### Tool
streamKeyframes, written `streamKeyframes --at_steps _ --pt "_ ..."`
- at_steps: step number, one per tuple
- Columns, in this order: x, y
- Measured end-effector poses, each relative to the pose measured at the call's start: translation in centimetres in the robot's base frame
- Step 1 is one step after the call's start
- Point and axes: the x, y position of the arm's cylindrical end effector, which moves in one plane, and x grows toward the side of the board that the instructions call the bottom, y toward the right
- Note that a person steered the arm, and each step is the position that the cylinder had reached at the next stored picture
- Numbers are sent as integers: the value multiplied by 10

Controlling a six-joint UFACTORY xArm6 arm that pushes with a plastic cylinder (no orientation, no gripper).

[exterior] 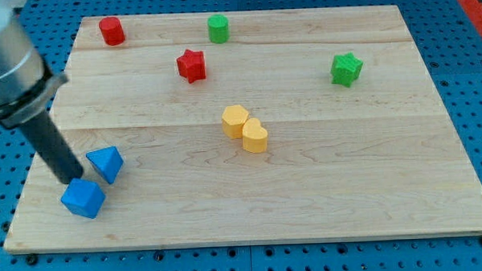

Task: Place your arm to the bottom left corner

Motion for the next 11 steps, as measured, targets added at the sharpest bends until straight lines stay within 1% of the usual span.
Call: streamKeyframes --at_steps 1,2,3,4,5,6,7,9,10,11 --pt "21 -40" --pt "69 -39" --pt "79 0" --pt "79 51" --pt "75 75" --pt "91 79" --pt "91 56" --pt "91 -18" --pt "91 -33" --pt "90 -33"
